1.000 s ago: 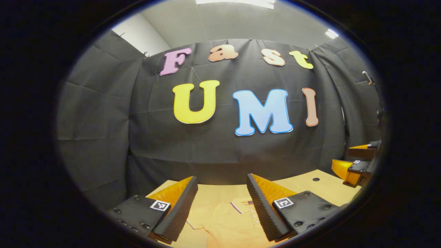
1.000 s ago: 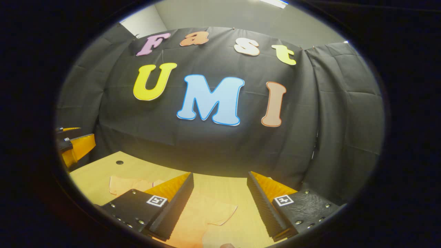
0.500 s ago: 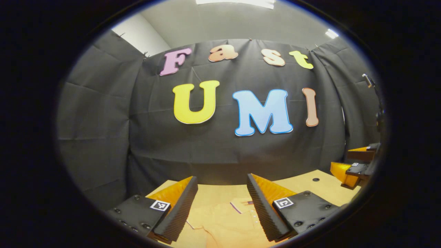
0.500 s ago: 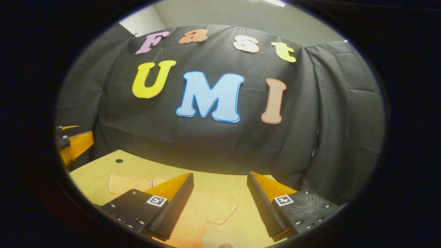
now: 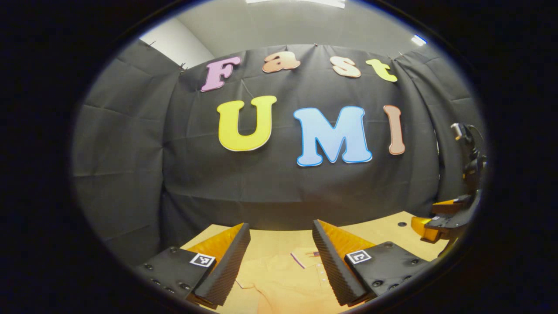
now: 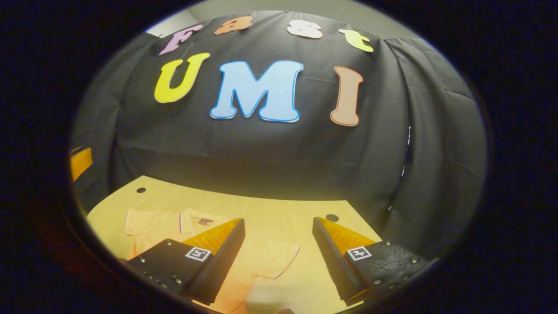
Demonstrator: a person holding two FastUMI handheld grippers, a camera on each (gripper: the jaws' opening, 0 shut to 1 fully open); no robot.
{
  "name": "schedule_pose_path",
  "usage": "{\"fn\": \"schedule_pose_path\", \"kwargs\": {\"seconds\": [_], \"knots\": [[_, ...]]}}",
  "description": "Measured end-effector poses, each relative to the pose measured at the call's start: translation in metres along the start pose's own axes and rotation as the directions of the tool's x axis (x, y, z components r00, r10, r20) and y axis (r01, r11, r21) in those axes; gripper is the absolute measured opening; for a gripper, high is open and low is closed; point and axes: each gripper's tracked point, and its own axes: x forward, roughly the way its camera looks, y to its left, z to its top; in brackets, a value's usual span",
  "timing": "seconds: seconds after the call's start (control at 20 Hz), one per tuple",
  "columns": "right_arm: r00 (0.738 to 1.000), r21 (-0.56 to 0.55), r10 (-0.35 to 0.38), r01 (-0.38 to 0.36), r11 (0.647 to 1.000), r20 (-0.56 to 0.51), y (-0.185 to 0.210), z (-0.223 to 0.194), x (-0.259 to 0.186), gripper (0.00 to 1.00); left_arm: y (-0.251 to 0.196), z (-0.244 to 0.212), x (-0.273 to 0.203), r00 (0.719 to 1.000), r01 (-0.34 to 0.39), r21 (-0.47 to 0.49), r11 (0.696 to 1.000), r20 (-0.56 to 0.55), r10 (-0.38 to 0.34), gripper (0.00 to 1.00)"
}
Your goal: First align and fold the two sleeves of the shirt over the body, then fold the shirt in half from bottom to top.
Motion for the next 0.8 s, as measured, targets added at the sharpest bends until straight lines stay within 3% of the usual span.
{"fn": "schedule_pose_path", "kwargs": {"seconds": [0.5, 0.8], "knots": [[0.973, 0.075, -0.027, 0.045, 0.996, -0.228, -0.026, -0.084, 0.093, 0.98, -0.007, -0.020, 0.013, 0.999, -0.002, 0.011, 1.000, -0.044, 0.002, 0.96], [0.922, 0.108, -0.030, 0.077, 0.991, -0.386, -0.029, -0.139, 0.124, 0.97, -0.008, -0.030, 0.010, 0.998, 0.004, 0.021, 1.000, -0.065, -0.003, 0.96]]}}
